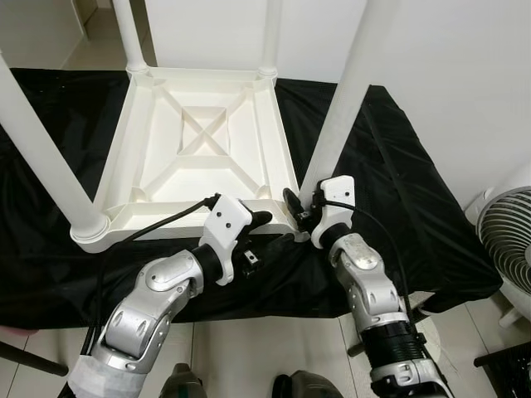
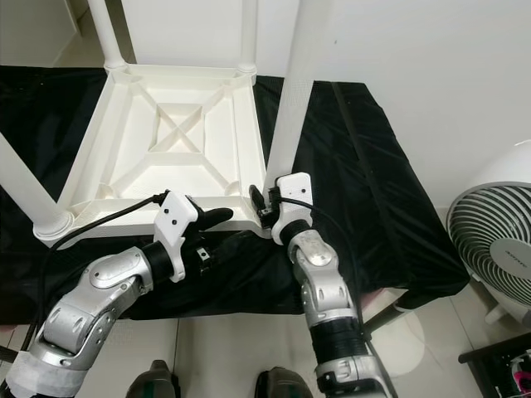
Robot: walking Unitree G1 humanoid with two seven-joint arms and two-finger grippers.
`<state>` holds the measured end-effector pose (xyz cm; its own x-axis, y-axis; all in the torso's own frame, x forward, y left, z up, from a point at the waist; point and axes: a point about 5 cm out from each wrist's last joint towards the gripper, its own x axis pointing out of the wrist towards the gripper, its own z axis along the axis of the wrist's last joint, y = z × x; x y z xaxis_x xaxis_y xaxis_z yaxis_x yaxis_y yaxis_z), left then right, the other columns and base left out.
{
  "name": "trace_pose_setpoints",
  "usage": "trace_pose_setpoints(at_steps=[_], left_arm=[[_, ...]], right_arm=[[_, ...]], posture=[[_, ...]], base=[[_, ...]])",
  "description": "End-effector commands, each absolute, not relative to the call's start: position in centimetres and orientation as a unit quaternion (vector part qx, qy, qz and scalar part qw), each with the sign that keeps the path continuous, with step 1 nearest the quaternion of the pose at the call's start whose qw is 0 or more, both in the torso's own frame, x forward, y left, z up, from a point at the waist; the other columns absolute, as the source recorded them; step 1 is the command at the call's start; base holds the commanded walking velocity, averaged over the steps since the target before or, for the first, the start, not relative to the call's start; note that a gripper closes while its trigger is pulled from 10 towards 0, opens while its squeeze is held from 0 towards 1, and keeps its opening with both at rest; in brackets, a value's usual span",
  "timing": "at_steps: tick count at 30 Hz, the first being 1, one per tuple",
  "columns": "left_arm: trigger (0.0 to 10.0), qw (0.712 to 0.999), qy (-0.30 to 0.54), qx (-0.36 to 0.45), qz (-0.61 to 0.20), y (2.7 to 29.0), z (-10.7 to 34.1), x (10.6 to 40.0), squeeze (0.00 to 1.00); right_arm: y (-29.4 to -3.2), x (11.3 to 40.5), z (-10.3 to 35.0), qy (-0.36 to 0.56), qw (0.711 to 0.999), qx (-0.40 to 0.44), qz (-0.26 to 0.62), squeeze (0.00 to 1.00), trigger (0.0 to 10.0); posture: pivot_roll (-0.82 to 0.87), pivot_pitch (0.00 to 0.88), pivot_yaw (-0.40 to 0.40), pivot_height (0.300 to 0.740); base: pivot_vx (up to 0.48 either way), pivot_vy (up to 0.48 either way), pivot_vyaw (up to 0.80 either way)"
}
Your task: Building children table
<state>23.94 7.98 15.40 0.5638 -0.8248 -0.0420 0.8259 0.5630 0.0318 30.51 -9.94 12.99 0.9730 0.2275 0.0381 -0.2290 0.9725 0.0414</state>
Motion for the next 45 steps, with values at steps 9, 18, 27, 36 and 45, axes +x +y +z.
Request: trace_pose_setpoints(at_steps=[9, 18, 27, 36, 45], left_arm=[[10.0, 0.899, 0.013, 0.032, -0.437, 8.5, 15.4, 24.1, 0.00], [10.0, 0.900, 0.010, 0.034, -0.435, 8.6, 15.6, 24.3, 0.00], [10.0, 0.896, 0.012, 0.034, -0.442, 8.6, 15.6, 24.1, 0.00], [10.0, 0.892, 0.015, 0.034, -0.450, 8.6, 15.6, 23.8, 0.00], [10.0, 0.890, 0.008, 0.033, -0.454, 8.3, 16.0, 24.2, 0.00]], right_arm=[[-10.9, 30.5, 12.6, 0.012, 0.996, 0.032, 0.078, 0.29, 10.0], [-11.9, 31.0, 12.9, 0.009, 0.994, 0.017, 0.108, 1.00, 10.0], [-13.1, 31.2, 13.9, -0.015, 0.952, -0.028, 0.304, 0.00, 10.0], [-13.0, 31.0, 13.6, -0.009, 0.909, -0.055, 0.413, 0.00, 10.0], [-12.6, 31.7, 13.6, 0.000, 0.880, -0.031, 0.475, 0.00, 0.0]], posture=[[0.01, 0.029, -0.068, 0.740], [0.01, 0.024, -0.067, 0.740], [0.01, 0.033, -0.048, 0.740], [0.01, 0.042, -0.033, 0.740], [0.02, 0.036, -0.028, 0.740]], base=[[0.000, 0.000, 0.00], [0.000, 0.000, 0.00], [0.000, 0.000, 0.00], [0.000, 0.000, 0.00], [0.000, 0.000, 0.00]])
